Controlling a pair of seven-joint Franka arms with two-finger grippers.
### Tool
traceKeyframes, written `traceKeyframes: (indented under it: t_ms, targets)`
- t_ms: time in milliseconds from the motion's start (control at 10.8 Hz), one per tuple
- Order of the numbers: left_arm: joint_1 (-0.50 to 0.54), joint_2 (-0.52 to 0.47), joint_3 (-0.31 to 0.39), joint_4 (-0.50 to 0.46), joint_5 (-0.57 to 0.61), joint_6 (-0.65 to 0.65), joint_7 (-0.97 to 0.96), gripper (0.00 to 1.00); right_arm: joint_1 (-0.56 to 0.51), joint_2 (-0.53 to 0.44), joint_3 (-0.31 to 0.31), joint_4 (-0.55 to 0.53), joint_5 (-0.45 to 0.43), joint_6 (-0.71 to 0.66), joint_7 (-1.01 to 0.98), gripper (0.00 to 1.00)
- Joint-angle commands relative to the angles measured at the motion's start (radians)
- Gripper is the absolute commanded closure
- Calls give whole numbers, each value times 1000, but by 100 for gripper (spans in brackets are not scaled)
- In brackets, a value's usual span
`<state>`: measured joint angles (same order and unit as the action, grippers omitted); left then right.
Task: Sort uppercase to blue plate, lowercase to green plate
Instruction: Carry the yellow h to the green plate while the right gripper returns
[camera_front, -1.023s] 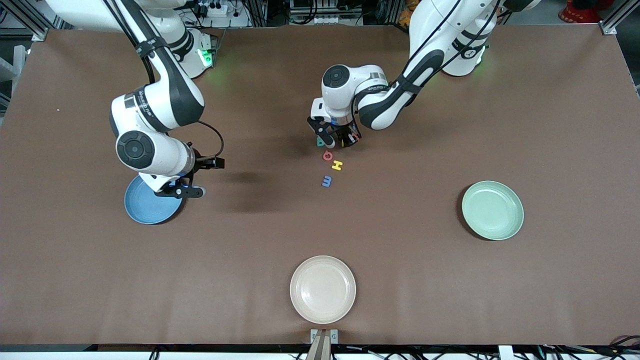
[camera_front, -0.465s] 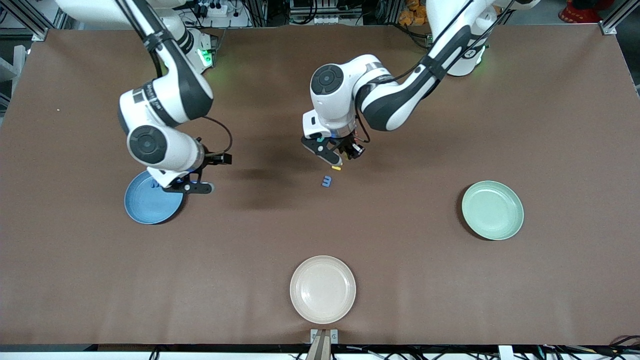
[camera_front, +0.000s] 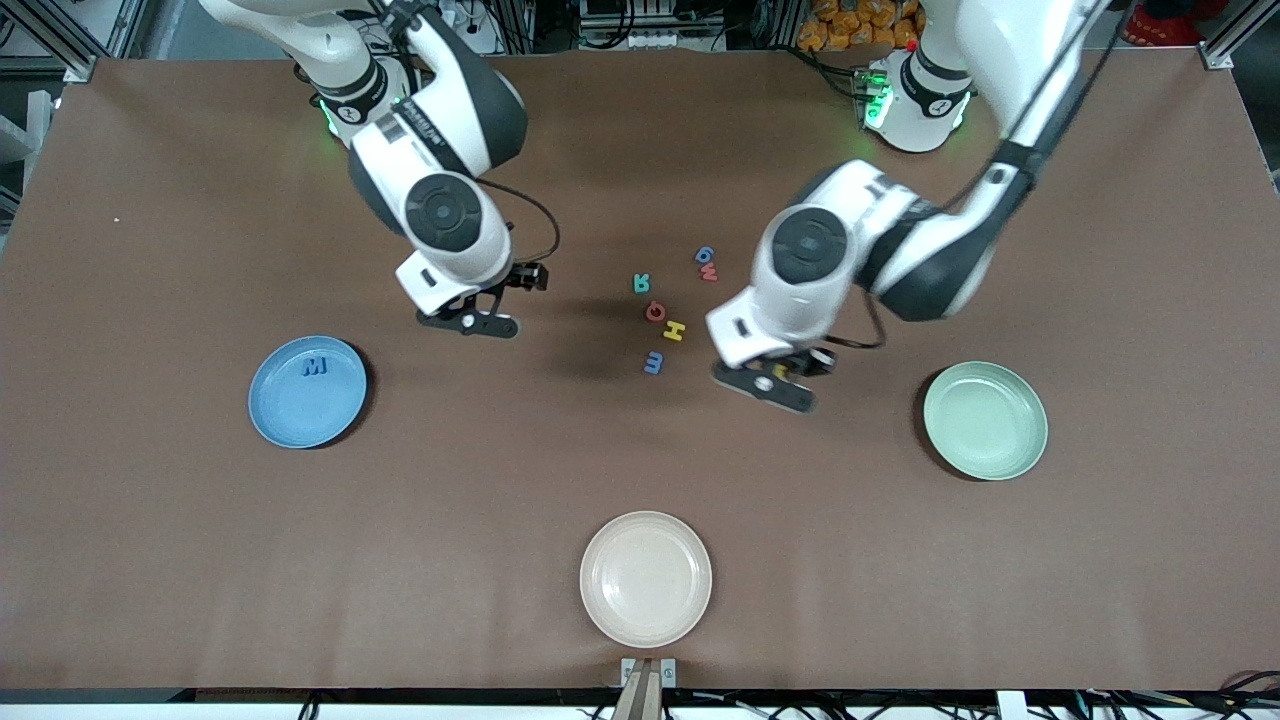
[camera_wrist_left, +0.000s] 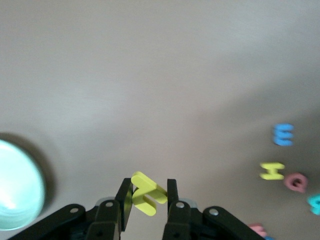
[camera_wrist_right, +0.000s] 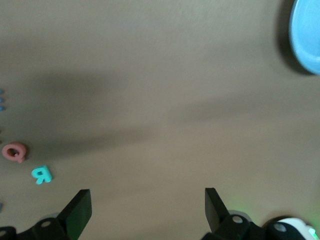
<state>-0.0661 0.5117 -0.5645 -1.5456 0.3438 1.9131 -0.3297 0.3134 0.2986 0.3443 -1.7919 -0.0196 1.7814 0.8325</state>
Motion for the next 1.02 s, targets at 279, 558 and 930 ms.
traceKeyframes:
  t_ms: [279,558,930]
  targets:
    - [172,-47,8,48,-74,-78,64,100,170,73,-5,-30,1,156,284,0]
    - [233,-71,11,42,-65,-140,74,100,213,79,-4,-133,0,362,370,0]
    - [345,-71,12,33,-52,-164,106,100,259,142,-4,-142,-54,478,465,0]
